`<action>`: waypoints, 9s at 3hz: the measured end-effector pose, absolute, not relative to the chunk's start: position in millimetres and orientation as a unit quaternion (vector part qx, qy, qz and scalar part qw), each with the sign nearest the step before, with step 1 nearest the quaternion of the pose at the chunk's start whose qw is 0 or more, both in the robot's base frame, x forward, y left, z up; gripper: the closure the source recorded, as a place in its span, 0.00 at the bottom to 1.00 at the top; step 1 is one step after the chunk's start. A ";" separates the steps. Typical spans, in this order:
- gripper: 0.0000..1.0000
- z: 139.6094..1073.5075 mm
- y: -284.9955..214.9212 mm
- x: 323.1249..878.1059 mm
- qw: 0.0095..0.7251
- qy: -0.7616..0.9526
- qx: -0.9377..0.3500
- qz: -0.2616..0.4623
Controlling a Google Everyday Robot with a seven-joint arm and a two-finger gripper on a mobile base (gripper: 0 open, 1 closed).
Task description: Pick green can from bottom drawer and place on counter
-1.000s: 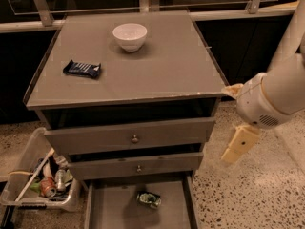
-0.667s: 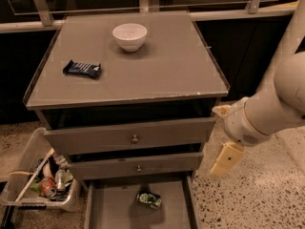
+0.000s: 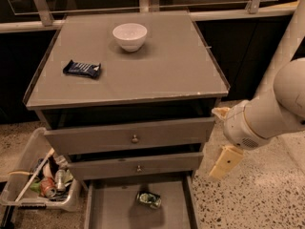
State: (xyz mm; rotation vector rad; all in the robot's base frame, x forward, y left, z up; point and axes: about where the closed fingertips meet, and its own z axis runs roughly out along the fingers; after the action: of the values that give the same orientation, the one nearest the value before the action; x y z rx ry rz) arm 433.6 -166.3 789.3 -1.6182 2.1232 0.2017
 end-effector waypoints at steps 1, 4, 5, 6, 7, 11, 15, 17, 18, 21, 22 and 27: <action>0.00 746.3 -156.0 430.2 0.249 0.765 -0.583 0.109; 0.00 541.3 -135.1 438.1 0.273 0.797 -0.496 0.210; 0.00 529.4 -132.6 440.2 0.274 0.800 -0.489 0.213; 0.00 532.3 -127.0 435.7 0.280 0.793 -0.499 0.208; 0.00 509.0 -111.4 422.1 0.294 0.772 -0.531 0.189; 0.00 382.8 -105.1 446.8 0.319 0.731 -0.588 0.136; 0.00 239.3 -137.7 474.6 0.349 0.701 -0.568 0.256; 0.00 231.8 -133.9 485.5 0.359 0.700 -0.562 0.257; 0.00 219.4 -125.7 505.5 0.372 0.697 -0.554 0.261; 0.00 176.5 -96.2 521.8 0.352 0.701 -0.567 0.252; 0.00 156.1 -76.3 518.5 0.338 0.694 -0.586 0.247; 0.00 131.8 -31.3 529.0 0.350 0.670 -0.608 0.244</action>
Offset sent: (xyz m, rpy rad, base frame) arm 0.0149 0.0242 -0.2066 0.3177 0.1244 -0.0932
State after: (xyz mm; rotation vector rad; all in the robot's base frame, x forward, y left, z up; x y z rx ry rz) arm 529.0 -31.3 131.8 -1.5745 1.7365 0.6311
